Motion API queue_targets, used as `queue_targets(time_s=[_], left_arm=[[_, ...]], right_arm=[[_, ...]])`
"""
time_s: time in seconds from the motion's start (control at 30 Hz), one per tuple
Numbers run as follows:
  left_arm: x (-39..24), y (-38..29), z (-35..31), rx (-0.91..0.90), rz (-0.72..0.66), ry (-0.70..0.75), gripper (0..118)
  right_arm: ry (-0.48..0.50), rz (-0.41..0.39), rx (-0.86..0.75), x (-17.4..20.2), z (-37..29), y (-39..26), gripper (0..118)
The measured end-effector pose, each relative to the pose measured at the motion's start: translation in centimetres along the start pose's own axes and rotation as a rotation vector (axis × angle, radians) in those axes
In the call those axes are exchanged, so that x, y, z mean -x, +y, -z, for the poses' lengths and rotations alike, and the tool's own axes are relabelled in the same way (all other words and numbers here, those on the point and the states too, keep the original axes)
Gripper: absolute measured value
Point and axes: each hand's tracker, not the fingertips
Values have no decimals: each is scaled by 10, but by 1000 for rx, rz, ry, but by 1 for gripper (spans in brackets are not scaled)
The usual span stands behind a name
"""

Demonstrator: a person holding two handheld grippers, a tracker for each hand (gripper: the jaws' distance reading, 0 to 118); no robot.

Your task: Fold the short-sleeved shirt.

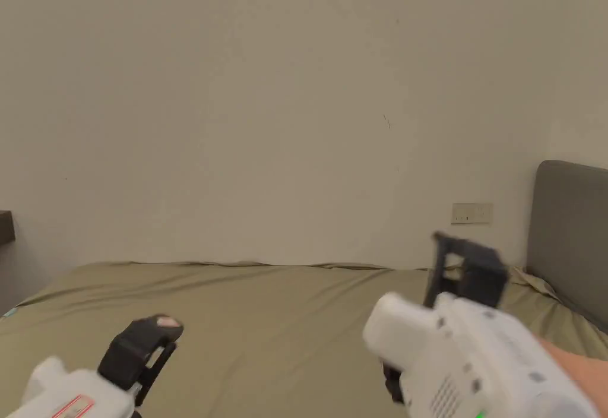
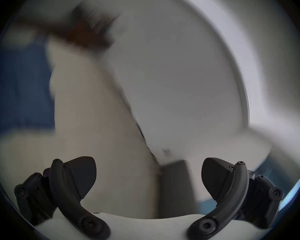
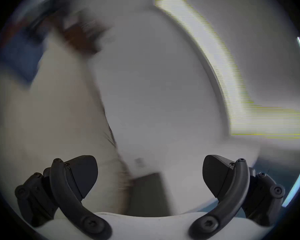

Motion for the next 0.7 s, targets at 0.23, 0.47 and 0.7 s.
queue_targets(time_s=[0.23, 0.47, 0.7], left_arm=[[-25, -4, 18, -357, 588, 278, 118], [-109, -75, 29, -373, 1379, 159, 118], [-100, -95, 29, -193, 1261, 169, 118]], right_arm=[[1, 372, 104, -7, 28, -17, 118], [65, 1596, 291, -56, 15, -114, 118], [61, 1497, 281, -37, -10, -101, 118]])
